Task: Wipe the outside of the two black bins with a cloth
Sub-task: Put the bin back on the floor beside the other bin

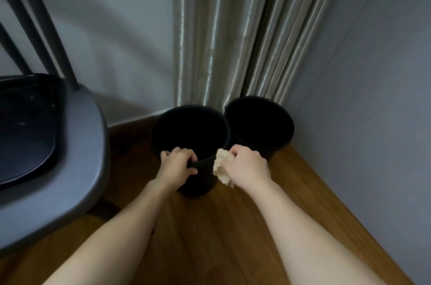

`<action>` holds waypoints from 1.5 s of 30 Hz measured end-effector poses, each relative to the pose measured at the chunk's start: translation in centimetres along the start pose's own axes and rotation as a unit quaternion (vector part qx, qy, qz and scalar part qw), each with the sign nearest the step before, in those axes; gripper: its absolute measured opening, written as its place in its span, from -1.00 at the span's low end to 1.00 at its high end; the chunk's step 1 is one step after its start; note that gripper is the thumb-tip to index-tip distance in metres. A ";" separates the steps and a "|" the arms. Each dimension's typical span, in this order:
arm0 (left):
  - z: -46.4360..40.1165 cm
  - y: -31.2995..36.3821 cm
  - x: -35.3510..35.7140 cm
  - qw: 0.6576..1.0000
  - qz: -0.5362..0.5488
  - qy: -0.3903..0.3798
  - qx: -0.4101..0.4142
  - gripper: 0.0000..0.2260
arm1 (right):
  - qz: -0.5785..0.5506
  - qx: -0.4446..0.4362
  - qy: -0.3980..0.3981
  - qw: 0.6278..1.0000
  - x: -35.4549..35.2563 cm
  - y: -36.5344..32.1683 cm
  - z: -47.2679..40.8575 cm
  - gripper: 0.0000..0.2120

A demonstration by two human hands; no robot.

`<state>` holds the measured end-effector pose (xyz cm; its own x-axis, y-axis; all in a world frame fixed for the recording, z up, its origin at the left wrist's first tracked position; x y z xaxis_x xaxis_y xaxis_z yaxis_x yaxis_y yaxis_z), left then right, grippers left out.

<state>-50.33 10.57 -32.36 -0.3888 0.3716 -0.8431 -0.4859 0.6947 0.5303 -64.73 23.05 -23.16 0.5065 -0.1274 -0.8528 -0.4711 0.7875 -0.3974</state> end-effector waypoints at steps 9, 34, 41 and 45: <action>0.3 -1.0 1.1 0.998 -0.020 -0.045 -0.047 -0.74 | 0.022 -0.008 -0.008 1.000 0.8 -0.8 0.5 -0.82; 1.4 -2.7 -0.1 0.975 -0.105 -0.173 -0.091 -0.75 | 0.025 -0.002 -0.017 1.000 0.9 -1.0 0.4 -0.78; 0.1 1.5 -4.1 0.997 -0.042 -0.062 -0.020 -0.41 | -0.002 0.003 0.003 1.000 0.0 -1.4 0.7 -0.76; 0.2 5.6 -8.5 0.999 0.045 0.013 0.009 -0.40 | -0.060 -0.004 0.019 0.998 -1.6 -2.1 2.3 -0.76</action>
<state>-49.63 11.43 -22.25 -0.4513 0.4165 -0.7892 -0.4333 0.6708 0.6019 -62.81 22.97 -20.19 0.5323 -0.2427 -0.8110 -0.4153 0.7600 -0.5000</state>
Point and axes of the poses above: each hand's wrist, its own z-axis away from the middle knuckle, its own x-axis out of the palm, y = z × x, the point moved 7 cm from there along -z, towards the middle knuckle, and after that the axes turned 15 degrees about x, right-handed, at the moved point
